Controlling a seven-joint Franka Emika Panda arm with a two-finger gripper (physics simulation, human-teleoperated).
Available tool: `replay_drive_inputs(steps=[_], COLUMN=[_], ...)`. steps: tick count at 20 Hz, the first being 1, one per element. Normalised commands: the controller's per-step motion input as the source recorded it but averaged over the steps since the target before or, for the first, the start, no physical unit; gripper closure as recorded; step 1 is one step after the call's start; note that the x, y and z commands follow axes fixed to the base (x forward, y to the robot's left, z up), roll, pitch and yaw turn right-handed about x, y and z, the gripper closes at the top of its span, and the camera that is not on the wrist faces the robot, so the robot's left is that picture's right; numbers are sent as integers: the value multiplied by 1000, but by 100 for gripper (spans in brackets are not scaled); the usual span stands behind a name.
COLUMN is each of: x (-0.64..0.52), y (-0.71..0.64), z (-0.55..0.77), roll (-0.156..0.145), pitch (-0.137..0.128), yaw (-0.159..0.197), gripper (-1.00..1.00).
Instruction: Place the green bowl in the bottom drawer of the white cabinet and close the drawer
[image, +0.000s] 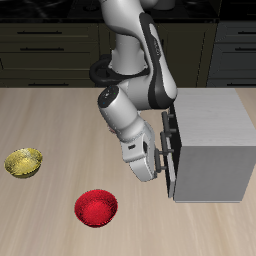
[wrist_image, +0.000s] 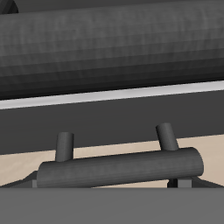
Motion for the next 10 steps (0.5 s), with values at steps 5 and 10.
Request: replay_drive_inputs(steps=[5,10], x=[203,410], y=[457,555], z=[110,401], roll=[85,81], pitch=[-60,-116], yaw=[24,-14], gripper=[-100,-100])
